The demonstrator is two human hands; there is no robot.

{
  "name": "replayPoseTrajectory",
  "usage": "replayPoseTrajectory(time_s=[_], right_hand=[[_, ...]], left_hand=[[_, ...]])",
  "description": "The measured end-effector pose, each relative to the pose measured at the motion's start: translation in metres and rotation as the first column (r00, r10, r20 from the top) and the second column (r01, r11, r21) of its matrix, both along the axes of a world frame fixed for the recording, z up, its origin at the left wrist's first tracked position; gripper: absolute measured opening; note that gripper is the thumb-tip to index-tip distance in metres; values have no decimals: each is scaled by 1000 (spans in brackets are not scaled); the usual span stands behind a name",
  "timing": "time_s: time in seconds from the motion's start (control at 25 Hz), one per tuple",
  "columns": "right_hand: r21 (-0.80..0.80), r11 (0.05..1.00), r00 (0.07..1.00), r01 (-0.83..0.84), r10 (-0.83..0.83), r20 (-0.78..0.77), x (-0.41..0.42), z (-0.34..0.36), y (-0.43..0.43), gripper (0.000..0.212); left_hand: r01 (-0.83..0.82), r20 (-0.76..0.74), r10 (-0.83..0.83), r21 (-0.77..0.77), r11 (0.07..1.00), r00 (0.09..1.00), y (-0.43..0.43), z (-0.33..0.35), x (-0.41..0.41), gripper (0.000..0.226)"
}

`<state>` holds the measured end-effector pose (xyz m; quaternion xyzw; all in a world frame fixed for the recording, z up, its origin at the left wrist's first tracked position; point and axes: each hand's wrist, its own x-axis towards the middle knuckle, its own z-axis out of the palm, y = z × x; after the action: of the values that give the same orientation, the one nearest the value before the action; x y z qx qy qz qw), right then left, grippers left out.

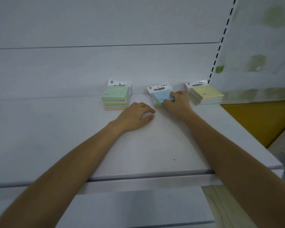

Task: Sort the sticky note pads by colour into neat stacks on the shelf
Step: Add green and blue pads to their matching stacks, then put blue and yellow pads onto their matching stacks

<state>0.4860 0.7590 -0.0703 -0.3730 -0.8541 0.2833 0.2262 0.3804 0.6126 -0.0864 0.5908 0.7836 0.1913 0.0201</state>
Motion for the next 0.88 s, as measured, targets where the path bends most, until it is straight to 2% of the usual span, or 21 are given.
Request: replayPoseTrajectory(time_s=[0.16,0.32,0.44,0.52,0.64,0.72,0.76,0.88], right_hand=[[53,998,999,-32,30,31,6,-4,-3,46],[44,999,1000,-20,20,0,8,-3,-7,50],[253,966,987,-58,93,-128,7,1,-19,51],[432,888,951,-154,252,-180,3,5,-34,46],[563,735,874,-379,483,-43,-12,15,-63,48],[537,635,792,-555,601,108,-32,24,-95,44],[500,593,747,-632,637,189,-44,27,-115,40],[457,482,639,-747,709,297,-88,30,-178,36]], left_hand=[[-47,-70,48,16,999,996,-6,1,5,51],[-74,-51,74,-13,997,996,-17,0,3,68],[-44,-35,43,-29,999,998,-22,6,3,62],[-47,-34,46,-23,999,998,-34,15,4,55],[-95,-93,94,-13,995,991,-73,24,-2,55],[-178,-147,172,-28,984,974,-115,27,-14,56],[-241,-164,230,-46,969,959,-140,28,-22,50],[-420,-176,406,-49,906,897,-223,28,-52,35]])
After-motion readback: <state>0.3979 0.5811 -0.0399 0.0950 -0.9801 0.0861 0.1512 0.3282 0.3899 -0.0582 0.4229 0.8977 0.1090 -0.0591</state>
